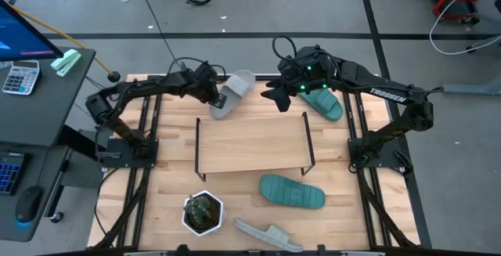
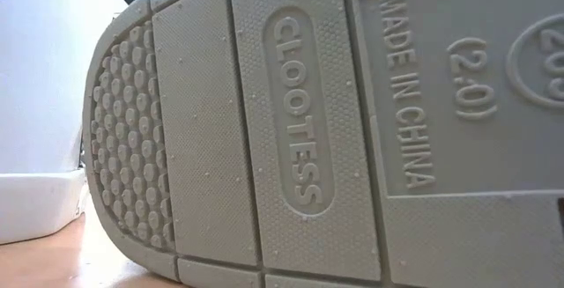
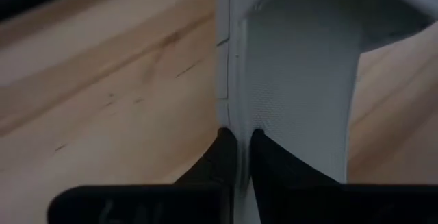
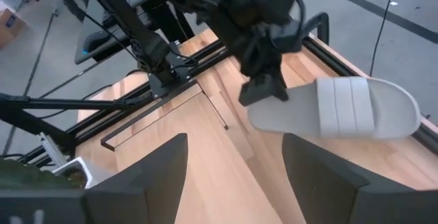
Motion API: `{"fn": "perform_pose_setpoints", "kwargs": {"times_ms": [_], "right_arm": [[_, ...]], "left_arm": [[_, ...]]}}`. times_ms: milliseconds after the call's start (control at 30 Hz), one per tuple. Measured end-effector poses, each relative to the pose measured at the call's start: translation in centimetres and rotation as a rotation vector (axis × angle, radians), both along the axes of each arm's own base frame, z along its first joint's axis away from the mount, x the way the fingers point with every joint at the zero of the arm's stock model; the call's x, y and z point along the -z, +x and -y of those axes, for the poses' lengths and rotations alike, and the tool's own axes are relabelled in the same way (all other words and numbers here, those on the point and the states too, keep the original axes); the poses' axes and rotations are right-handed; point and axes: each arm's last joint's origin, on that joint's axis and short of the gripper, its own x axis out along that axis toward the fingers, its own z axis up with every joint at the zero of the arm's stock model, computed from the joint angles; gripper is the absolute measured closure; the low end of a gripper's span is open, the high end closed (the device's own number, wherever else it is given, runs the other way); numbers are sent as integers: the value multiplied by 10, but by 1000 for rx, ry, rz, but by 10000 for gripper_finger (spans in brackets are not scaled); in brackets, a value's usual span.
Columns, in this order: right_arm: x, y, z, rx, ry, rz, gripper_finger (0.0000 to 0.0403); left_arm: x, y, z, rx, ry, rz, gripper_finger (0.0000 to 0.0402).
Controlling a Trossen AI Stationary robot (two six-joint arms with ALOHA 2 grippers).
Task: Pick and place slides into the shelf
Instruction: Put the top gray slide on the shelf
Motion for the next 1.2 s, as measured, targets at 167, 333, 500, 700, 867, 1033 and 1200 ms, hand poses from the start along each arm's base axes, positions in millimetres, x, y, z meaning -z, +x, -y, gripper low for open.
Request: {"fn": "perform_pose_setpoints", "kwargs": {"times_ms": [167,333,500,700,867,1033,1200], "right_arm": [[0,0,1,16,-28,-7,158],[0,-1,4,43,-49,-12,158],[-2,-3,12,133,-131,-14,158],[-12,-1,21,269,-278,46,158],[-21,1,24,345,-346,118,158],[-24,-4,40,368,-130,244,162],[-24,-2,57,360,-26,330,164]], "left_arm": [[-29,-10,7,-11,61,70,376],[-64,-28,19,-51,149,153,377],[-102,-51,36,-115,217,289,377],[-137,-79,59,-212,242,479,377],[-154,-91,83,-272,221,608,377],[-160,-89,104,-286,228,653,377],[-160,-78,126,-265,229,673,378]]}}
